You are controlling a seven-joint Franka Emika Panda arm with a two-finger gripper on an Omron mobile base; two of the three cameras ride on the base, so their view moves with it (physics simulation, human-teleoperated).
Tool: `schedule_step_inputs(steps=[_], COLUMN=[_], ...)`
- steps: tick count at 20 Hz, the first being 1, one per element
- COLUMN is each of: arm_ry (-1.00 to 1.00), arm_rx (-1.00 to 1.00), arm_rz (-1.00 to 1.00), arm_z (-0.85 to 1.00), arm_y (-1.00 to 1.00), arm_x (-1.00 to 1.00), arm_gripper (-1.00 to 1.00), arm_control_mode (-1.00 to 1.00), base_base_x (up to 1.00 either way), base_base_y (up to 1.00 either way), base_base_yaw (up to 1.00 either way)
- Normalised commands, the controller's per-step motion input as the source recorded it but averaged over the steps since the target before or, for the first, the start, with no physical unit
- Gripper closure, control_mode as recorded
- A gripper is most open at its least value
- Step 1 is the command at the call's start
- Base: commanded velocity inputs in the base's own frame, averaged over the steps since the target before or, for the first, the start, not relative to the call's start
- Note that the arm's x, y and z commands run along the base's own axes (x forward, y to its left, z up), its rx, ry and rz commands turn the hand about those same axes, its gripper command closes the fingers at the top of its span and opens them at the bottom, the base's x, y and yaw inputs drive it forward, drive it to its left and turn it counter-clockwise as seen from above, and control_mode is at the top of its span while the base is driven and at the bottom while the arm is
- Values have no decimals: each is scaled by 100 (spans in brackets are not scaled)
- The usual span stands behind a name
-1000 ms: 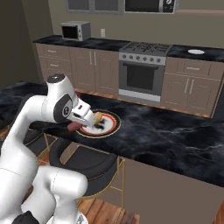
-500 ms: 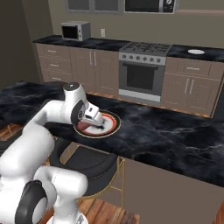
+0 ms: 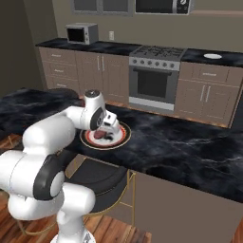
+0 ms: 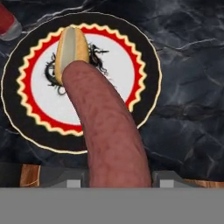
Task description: Move the hot dog bun to the plate on the dining table and place the condiment next to that plate. Then navigate to the fridge and take the sausage and place it on the plate as well.
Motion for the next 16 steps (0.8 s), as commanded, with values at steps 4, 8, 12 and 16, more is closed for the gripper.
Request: schedule_step_inputs(steps=[4, 8, 12, 16], arm_ry=[8, 6, 4, 5], arm_rx=[0, 0, 0, 0], arm_rz=[1, 0, 1, 0], arm_z=[-38, -42, -49, -49], arm_y=[0, 0, 0, 0], arm_x=[65, 57, 37, 29], arm_gripper=[100, 100, 100, 100], arm_control_mode=[-100, -100, -100, -100], base_base_x=[0, 0, 0, 0], base_base_y=[0, 0, 0, 0], base_base_yaw=[0, 0, 0, 0])
